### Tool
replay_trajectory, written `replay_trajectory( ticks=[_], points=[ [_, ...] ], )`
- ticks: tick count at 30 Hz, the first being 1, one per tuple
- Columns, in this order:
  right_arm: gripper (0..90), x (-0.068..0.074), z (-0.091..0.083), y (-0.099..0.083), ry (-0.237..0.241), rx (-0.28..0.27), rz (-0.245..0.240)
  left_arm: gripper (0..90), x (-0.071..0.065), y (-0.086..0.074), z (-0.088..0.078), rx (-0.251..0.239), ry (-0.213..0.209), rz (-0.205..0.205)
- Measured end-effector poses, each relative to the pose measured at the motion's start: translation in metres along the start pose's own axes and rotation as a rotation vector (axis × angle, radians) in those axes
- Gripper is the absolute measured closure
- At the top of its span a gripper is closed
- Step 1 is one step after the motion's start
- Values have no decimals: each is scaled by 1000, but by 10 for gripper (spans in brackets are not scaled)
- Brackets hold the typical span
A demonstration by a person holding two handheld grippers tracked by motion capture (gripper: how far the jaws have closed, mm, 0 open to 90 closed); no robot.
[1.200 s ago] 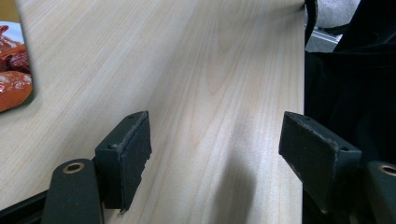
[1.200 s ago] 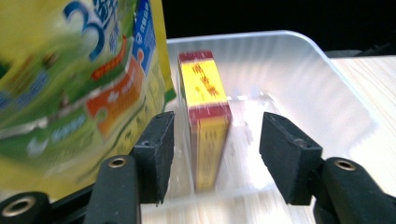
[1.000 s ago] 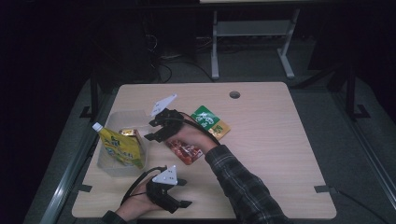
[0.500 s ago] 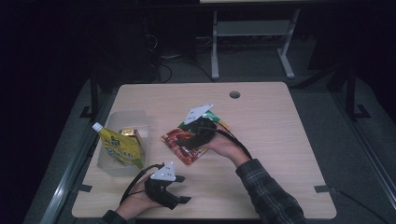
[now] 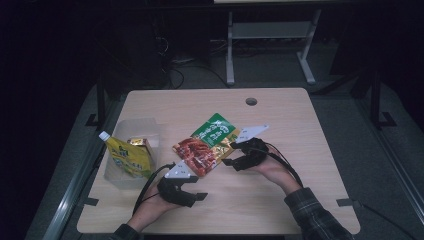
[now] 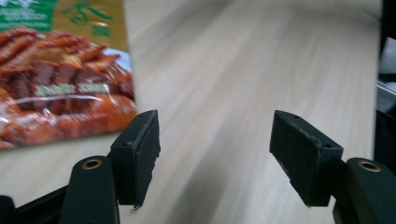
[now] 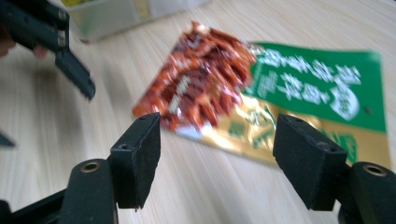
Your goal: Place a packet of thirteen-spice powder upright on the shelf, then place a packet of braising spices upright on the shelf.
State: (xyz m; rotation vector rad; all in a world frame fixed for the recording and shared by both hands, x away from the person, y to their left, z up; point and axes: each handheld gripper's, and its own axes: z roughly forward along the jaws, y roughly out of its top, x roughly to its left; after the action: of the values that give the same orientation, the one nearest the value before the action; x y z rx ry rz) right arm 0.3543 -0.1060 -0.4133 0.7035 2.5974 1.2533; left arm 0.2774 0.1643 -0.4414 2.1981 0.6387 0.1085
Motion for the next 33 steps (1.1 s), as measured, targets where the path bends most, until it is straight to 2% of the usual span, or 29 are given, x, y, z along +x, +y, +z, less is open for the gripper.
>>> replay_trajectory(
  ticks=[4,7,13,16,19,20,22,23,26,33],
  points=[
    [303,2,-13,-17,-26,3,26,375,3,11,5,-6,37,-24],
    [294,5,-23,-29,-46,5,35,464,7,22,11,-14,63,-56],
    [286,13,-42,-55,-52,9,81,761,22,45,23,-13,145,-77],
    [277,18,-49,-68,-55,26,81,884,34,56,30,-24,175,-106],
    [277,23,-54,-79,-51,31,98,896,47,64,39,-20,226,-113],
    [275,25,-55,-82,-52,34,96,896,50,66,41,-19,235,-125],
    [273,28,-58,-87,-54,44,97,897,61,70,47,-8,286,-126],
    [273,29,-59,-88,-55,42,93,897,67,72,49,-6,296,-138],
    [271,29,-61,-91,-58,43,98,897,84,76,59,7,372,-150],
    [271,26,-59,-93,-49,42,110,897,120,79,69,25,477,-214]
  ],
)
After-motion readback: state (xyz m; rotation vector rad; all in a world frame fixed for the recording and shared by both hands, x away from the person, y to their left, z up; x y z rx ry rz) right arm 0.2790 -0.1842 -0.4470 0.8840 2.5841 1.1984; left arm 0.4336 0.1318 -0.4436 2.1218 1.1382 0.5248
